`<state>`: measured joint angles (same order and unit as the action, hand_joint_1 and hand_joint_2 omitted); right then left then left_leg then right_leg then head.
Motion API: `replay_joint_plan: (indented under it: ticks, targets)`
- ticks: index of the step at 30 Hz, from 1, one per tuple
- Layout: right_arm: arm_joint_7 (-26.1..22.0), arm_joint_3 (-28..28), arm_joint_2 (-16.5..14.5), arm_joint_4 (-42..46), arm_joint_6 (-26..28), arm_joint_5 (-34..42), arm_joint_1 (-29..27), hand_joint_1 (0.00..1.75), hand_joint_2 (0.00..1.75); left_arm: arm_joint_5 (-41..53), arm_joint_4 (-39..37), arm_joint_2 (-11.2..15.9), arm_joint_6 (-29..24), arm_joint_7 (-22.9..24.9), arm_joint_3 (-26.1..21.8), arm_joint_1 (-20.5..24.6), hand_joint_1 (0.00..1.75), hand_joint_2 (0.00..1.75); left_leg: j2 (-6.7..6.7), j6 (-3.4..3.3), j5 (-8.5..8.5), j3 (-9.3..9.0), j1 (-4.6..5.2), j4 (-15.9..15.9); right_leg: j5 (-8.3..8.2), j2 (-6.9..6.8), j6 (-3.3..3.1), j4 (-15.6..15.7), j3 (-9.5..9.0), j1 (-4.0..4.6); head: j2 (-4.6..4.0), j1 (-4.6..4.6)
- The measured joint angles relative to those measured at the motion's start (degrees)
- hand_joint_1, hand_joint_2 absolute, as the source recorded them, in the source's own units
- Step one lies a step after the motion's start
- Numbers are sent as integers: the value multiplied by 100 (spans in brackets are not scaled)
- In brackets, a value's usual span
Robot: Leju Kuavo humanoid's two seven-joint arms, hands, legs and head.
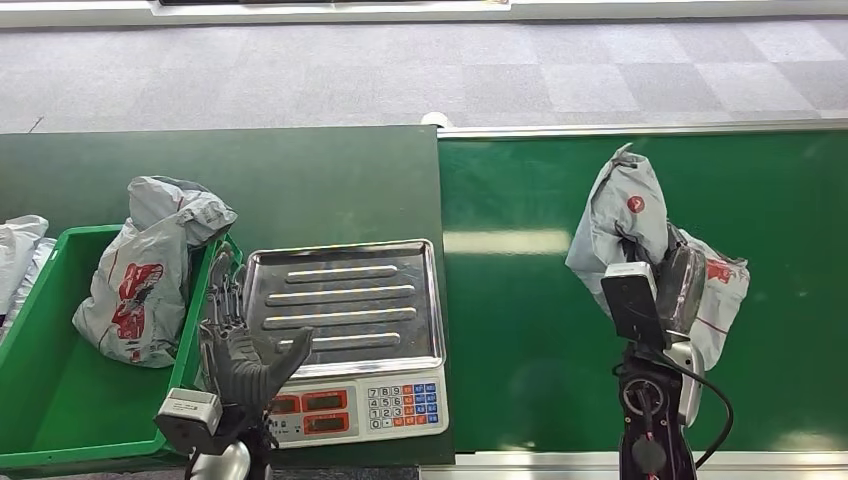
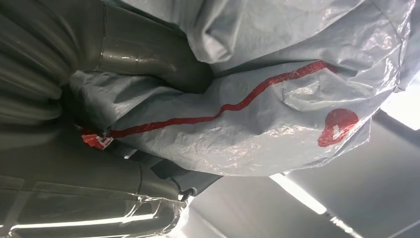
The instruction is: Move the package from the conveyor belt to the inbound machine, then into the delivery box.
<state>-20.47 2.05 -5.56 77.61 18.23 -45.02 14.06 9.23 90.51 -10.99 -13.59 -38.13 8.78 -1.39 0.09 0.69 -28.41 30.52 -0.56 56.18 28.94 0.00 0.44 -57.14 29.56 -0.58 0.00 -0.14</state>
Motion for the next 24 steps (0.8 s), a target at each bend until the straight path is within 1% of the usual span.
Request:
replay_joint_plan:
  ticks: [6,9,13,17,21,24]
  targets:
    - [8,-469,-14,-298,-420,-80,668,175,175,-44,35,59,-53,-40,-138,267,0,175,-1,1,12,1,0,0,-3,-1,-1,-3,0,1,0,0]
    - [-2,-717,-99,-607,-612,-24,1045,175,175,-43,91,66,-73,-17,-203,377,0,175,0,2,13,2,0,0,-6,0,-1,-5,1,1,0,0]
    - [33,-1105,-316,-1137,-778,-70,1502,175,175,-63,123,65,-54,15,-280,509,0,175,0,2,14,3,-1,0,-6,0,-2,-6,3,3,0,1]
    - [32,-1571,-583,-1718,-863,-131,1832,175,175,-84,120,66,-46,16,-314,618,0,175,0,2,14,4,-3,-1,-6,0,-2,-7,6,5,0,1]
    - [-86,-1998,-820,-2140,-946,-111,1969,175,175,-89,108,73,-71,16,-318,673,0,175,0,3,14,8,-3,-1,-5,0,-2,-7,10,5,0,1]
    - [-232,-2270,-926,-2331,-1027,-46,1976,175,175,-79,107,79,-101,17,-320,675,0,175,0,3,14,14,-3,-1,-5,0,-2,-7,16,5,0,2]
